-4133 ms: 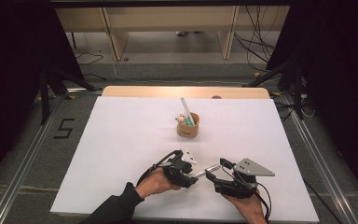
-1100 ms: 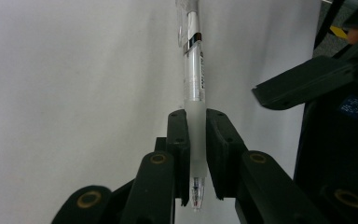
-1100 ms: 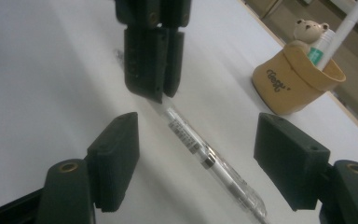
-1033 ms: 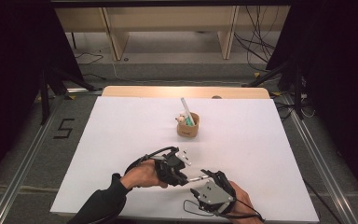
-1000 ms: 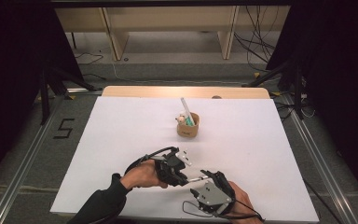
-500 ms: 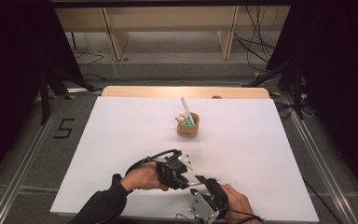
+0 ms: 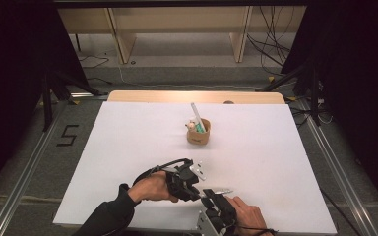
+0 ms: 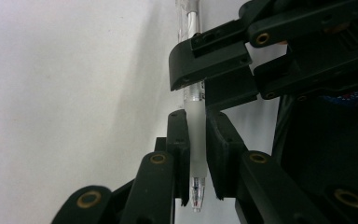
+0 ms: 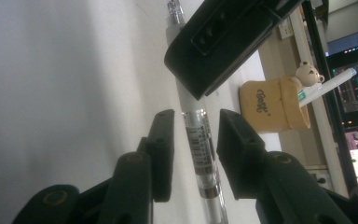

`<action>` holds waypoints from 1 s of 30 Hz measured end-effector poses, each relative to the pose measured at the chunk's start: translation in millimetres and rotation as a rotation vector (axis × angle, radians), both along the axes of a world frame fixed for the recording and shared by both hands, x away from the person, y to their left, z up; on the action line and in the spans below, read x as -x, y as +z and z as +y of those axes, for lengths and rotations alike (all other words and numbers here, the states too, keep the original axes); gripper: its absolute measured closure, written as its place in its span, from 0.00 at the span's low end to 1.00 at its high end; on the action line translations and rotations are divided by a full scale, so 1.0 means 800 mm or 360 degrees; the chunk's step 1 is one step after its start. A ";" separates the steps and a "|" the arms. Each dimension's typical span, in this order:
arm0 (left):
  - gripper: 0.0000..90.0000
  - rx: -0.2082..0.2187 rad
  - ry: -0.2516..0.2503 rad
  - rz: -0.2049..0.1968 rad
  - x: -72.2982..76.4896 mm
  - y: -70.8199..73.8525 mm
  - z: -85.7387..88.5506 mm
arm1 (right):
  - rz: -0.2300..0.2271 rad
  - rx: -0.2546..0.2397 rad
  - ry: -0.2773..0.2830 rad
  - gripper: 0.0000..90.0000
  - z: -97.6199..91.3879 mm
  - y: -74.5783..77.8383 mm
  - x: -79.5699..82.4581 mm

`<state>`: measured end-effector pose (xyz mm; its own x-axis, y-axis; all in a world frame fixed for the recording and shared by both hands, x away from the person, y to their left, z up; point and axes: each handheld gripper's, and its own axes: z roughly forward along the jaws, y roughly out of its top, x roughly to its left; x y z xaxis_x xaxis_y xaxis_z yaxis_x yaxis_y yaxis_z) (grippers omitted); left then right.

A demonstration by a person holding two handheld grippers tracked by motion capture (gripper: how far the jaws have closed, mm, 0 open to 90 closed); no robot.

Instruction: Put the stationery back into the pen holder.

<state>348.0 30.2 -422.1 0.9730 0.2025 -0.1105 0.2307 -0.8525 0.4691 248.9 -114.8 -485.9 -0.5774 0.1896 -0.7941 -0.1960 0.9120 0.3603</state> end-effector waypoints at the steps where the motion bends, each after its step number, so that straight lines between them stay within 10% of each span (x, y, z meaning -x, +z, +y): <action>1: 0.88 -0.0001 -0.0002 -0.0001 0.000 0.000 0.000 | -0.0022 0.0032 0.0029 0.76 0.000 0.000 -0.001; 23: 0.87 0.0007 0.0013 0.0027 0.001 0.000 -0.001 | -0.0119 0.0179 0.0067 0.88 0.006 -0.005 0.004; 30: 0.59 0.0013 0.0038 0.0040 -0.001 0.003 0.006 | -0.0136 0.0180 0.0030 0.89 0.001 -0.003 0.003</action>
<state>348.4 34.9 -419.3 0.9648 0.2247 -0.1364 0.2627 -0.8428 0.4697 246.5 -114.0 -488.6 -0.5091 0.0861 -0.8564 -0.2391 0.9417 0.2368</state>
